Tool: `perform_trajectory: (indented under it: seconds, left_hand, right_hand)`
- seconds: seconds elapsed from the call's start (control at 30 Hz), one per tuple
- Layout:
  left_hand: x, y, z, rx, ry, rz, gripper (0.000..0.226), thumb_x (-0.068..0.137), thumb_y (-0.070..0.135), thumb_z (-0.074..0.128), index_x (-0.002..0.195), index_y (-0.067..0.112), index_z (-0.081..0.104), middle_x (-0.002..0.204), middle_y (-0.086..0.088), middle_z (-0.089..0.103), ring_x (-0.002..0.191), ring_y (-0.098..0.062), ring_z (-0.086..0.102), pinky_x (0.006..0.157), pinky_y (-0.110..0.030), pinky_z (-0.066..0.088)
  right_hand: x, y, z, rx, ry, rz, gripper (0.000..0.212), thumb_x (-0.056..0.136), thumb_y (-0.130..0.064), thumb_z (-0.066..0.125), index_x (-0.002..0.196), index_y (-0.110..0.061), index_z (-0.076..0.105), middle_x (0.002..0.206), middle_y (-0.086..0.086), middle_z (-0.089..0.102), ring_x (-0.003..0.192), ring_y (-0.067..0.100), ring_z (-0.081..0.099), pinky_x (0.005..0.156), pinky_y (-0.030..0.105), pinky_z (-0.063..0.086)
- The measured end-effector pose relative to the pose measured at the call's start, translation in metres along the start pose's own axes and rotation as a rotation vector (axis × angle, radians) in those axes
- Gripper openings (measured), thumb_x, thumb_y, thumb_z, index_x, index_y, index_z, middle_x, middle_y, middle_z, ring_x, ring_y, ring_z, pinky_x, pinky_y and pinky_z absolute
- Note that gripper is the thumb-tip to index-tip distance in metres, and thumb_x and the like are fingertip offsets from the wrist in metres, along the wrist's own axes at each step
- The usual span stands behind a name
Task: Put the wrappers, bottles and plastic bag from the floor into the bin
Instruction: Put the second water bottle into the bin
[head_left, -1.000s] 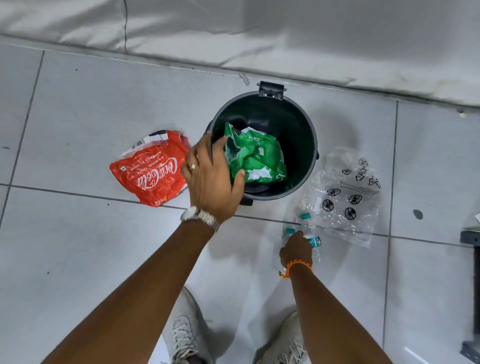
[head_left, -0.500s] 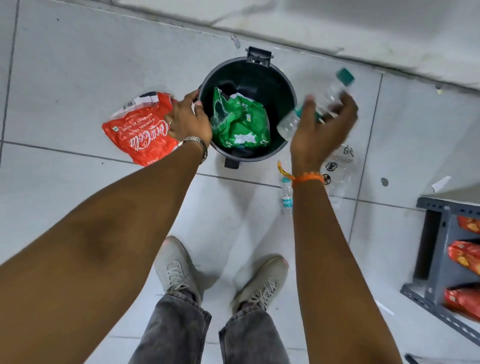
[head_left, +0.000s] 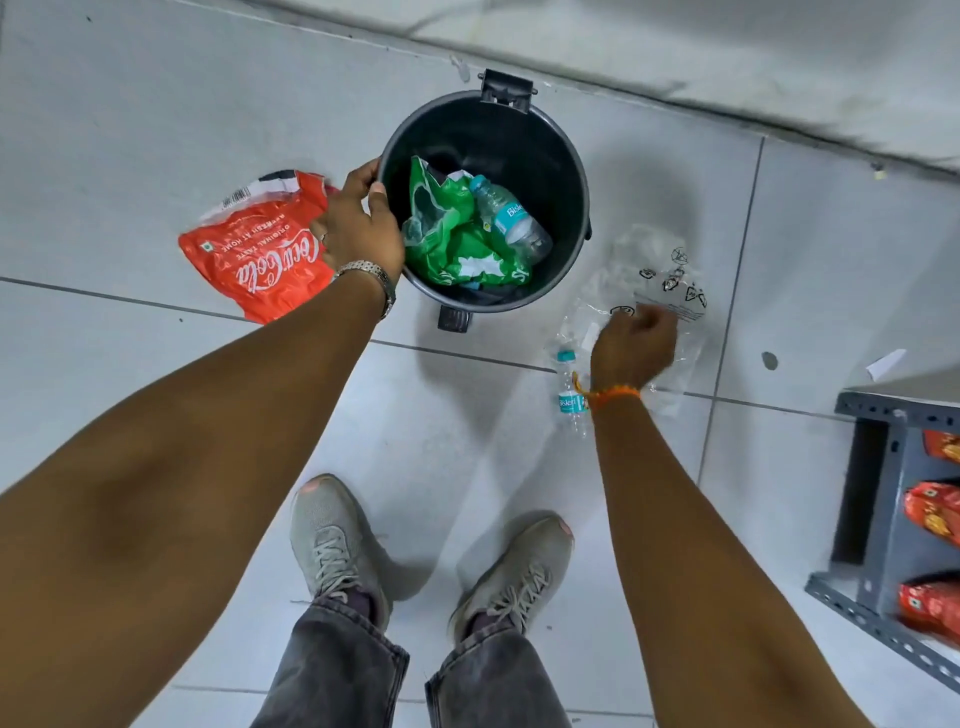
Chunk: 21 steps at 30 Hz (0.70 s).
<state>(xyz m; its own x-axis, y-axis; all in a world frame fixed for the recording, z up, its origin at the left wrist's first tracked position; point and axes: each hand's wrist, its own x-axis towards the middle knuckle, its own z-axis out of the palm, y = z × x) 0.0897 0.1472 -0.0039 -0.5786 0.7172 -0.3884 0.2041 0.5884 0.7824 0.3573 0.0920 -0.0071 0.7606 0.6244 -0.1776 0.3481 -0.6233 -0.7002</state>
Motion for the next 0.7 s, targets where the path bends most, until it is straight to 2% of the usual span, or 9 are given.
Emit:
perform_trajectory:
  seconds: [0.1, 0.17, 0.23, 0.33, 0.43, 0.57, 0.63, 0.7]
  left_hand:
    - [0.003, -0.010, 0.006, -0.054, 0.009, 0.058, 0.039, 0.101, 0.030, 0.039, 0.130, 0.032, 0.066, 0.134, 0.000, 0.068, 0.129, -0.025, 0.060, 0.112, -0.045, 0.049]
    - [0.005, -0.017, 0.010, -0.050, 0.029, 0.083, 0.040, 0.101, 0.033, 0.038, 0.130, 0.034, 0.065, 0.133, 0.000, 0.069, 0.128, -0.026, 0.059, 0.111, -0.047, 0.048]
    - [0.007, -0.022, 0.012, -0.056, 0.042, 0.114, 0.042, 0.100, 0.034, 0.037, 0.131, 0.034, 0.065, 0.132, 0.000, 0.069, 0.128, -0.028, 0.059, 0.110, -0.048, 0.048]
    - [0.010, -0.027, 0.016, -0.091, 0.038, 0.133, 0.041, 0.101, 0.034, 0.037, 0.132, 0.033, 0.065, 0.133, 0.000, 0.068, 0.129, -0.028, 0.058, 0.111, -0.048, 0.048]
    - [0.012, -0.032, 0.016, -0.194, 0.021, 0.098, 0.039, 0.099, 0.031, 0.043, 0.129, 0.031, 0.068, 0.133, -0.001, 0.070, 0.129, -0.024, 0.061, 0.111, -0.046, 0.050]
    - [0.018, -0.029, 0.011, -0.220, -0.011, 0.062, 0.036, 0.094, 0.033, 0.049, 0.121, 0.035, 0.072, 0.130, -0.001, 0.072, 0.130, -0.027, 0.061, 0.113, -0.048, 0.049]
    - [0.019, -0.025, 0.009, -0.191, -0.019, 0.040, 0.036, 0.095, 0.034, 0.049, 0.122, 0.035, 0.072, 0.131, -0.001, 0.071, 0.132, -0.030, 0.059, 0.114, -0.049, 0.048]
    - [0.015, -0.022, 0.007, -0.179, -0.011, 0.021, 0.036, 0.095, 0.033, 0.048, 0.123, 0.035, 0.071, 0.132, -0.001, 0.070, 0.133, -0.032, 0.057, 0.114, -0.050, 0.046]
  right_hand:
    - [-0.012, 0.076, -0.009, -0.311, -0.263, 0.135, 0.030, 0.083, -0.004, 0.069, 0.112, -0.005, 0.061, 0.118, 0.017, 0.063, 0.110, 0.033, 0.062, 0.097, 0.041, 0.052]
    - [-0.020, 0.106, -0.006, -0.496, -0.430, 0.127, 0.050, 0.083, -0.017, 0.076, 0.127, -0.006, 0.055, 0.131, 0.018, 0.055, 0.122, 0.036, 0.055, 0.104, 0.045, 0.048]
    - [-0.026, 0.119, 0.002, -0.637, -0.534, 0.053, 0.066, 0.082, -0.028, 0.079, 0.136, -0.006, 0.048, 0.137, 0.018, 0.049, 0.127, 0.038, 0.050, 0.105, 0.048, 0.047]
    - [-0.028, 0.123, 0.020, -0.833, -0.565, -0.038, 0.078, 0.084, -0.037, 0.076, 0.141, -0.001, 0.037, 0.141, 0.019, 0.043, 0.131, 0.039, 0.045, 0.102, 0.050, 0.047]
    - [-0.023, 0.124, 0.032, -0.902, -0.555, -0.041, 0.068, 0.087, -0.033, 0.073, 0.136, -0.002, 0.037, 0.138, 0.019, 0.047, 0.130, 0.038, 0.048, 0.100, 0.050, 0.049]
    - [-0.008, 0.106, 0.031, -0.792, -0.599, 0.026, 0.048, 0.088, -0.022, 0.070, 0.125, 0.001, 0.051, 0.125, 0.020, 0.061, 0.119, 0.038, 0.059, 0.099, 0.046, 0.052]
    - [0.002, 0.076, 0.022, -0.552, -0.492, 0.145, 0.043, 0.081, -0.021, 0.074, 0.115, 0.005, 0.063, 0.105, 0.018, 0.068, 0.099, 0.031, 0.066, 0.088, 0.038, 0.055]
    - [0.009, 0.027, 0.007, -0.144, -0.338, 0.250, 0.043, 0.076, -0.019, 0.078, 0.111, 0.005, 0.068, 0.094, 0.008, 0.063, 0.088, 0.022, 0.060, 0.086, 0.035, 0.054]
